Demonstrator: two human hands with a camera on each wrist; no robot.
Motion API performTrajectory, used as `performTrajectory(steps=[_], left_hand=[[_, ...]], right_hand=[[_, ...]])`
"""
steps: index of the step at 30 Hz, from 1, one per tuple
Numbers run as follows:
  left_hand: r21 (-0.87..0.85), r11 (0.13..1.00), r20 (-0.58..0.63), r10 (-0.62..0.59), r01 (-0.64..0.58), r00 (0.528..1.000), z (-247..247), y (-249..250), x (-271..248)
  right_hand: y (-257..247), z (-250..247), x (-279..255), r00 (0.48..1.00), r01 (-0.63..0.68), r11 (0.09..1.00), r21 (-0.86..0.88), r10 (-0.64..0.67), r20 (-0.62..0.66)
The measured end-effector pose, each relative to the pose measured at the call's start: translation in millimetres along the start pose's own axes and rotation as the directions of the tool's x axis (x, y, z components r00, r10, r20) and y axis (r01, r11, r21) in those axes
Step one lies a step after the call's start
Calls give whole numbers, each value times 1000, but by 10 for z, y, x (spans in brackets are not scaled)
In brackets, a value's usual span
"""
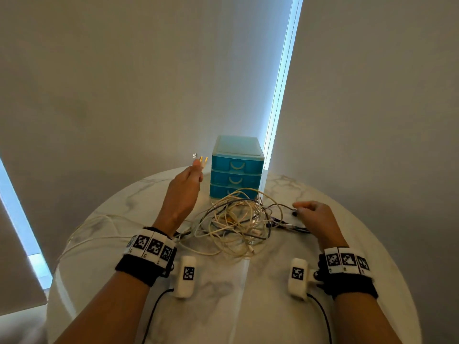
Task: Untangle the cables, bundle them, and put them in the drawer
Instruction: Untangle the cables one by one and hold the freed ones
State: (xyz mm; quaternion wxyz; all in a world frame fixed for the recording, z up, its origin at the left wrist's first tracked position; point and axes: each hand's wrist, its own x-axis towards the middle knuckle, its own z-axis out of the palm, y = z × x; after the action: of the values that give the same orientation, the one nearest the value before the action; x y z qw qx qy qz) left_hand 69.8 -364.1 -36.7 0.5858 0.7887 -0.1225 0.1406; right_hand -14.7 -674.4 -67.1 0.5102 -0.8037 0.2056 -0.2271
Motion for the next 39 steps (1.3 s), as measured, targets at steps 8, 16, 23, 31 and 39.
performTrajectory(steps=[8,16,23,31,39], left_hand=[[87,996,70,2,-8,998,71,-118,-7],[12,1000,21,24,-25,999,64,-36,-57],[-119,990,44,80,-74,996,40,109,-107],[-232,969,203,135,-86,970,112,312,-247],[-64,981,74,190,-185,979,120,282,-200]], right_hand=[[208,61,90,967,-108,945,-309,172,189],[-56,63,-50,977,145,989,-40,-149,-150],[-456,4,-212,940,293,897,332,-206,-272],[-658,439,-509,941,309,849,429,-339,-6],[-831,680,-744,881,298,843,447,-424,212]])
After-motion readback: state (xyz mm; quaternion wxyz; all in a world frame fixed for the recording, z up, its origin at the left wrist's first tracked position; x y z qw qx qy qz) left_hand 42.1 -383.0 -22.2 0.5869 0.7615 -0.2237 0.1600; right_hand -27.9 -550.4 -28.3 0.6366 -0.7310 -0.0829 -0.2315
